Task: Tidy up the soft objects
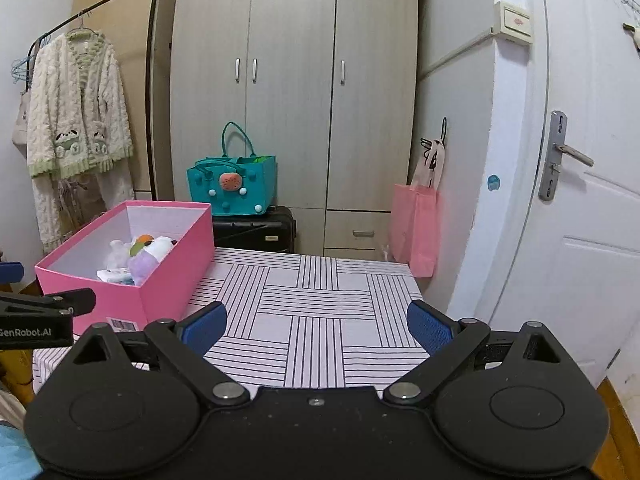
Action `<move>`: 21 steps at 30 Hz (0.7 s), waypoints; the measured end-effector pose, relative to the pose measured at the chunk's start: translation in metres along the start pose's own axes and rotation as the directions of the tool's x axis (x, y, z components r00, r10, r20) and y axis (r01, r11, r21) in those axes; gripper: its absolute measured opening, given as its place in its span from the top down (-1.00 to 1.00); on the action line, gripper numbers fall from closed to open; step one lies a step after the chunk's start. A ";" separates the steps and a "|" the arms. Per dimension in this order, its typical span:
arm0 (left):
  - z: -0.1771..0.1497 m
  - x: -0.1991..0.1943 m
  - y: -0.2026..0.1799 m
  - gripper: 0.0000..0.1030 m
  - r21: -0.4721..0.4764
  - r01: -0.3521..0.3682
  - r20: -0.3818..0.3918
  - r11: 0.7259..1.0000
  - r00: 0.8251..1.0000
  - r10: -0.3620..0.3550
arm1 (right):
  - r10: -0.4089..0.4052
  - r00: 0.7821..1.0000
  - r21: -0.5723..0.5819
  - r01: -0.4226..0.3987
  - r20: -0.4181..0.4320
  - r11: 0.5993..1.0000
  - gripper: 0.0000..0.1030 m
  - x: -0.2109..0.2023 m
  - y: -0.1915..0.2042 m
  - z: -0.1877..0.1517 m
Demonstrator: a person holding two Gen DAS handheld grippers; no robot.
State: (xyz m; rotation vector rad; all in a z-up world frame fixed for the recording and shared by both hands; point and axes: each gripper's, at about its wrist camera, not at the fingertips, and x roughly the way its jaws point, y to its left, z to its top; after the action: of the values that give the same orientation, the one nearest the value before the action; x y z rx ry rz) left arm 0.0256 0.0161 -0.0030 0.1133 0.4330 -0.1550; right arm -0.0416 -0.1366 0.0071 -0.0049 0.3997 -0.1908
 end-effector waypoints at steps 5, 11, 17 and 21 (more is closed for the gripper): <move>-0.001 -0.003 0.000 -0.98 -0.007 0.001 -0.002 1.000 1.000 -0.001 | -0.008 1.000 0.003 0.008 0.007 1.000 -0.92 -0.005 0.000 -0.002; -0.007 -0.007 -0.001 -0.99 0.003 -0.019 0.016 1.000 1.000 0.019 | -0.025 0.999 0.015 0.025 0.022 1.000 -0.92 -0.010 -0.002 -0.004; -0.010 -0.010 -0.002 -0.99 -0.005 -0.016 0.024 1.000 1.000 0.016 | -0.023 0.999 0.008 0.023 0.021 1.000 -0.92 -0.012 -0.001 -0.007; -0.012 -0.011 -0.004 -1.00 0.000 -0.017 0.028 1.000 0.999 0.017 | -0.022 0.999 0.009 0.022 0.024 1.000 -0.92 -0.014 0.000 -0.010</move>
State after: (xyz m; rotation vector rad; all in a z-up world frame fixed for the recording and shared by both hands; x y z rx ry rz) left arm 0.0101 0.0149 -0.0098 0.1153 0.4042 -0.1396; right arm -0.0578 -0.1339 0.0035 -0.0027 0.3752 -0.2141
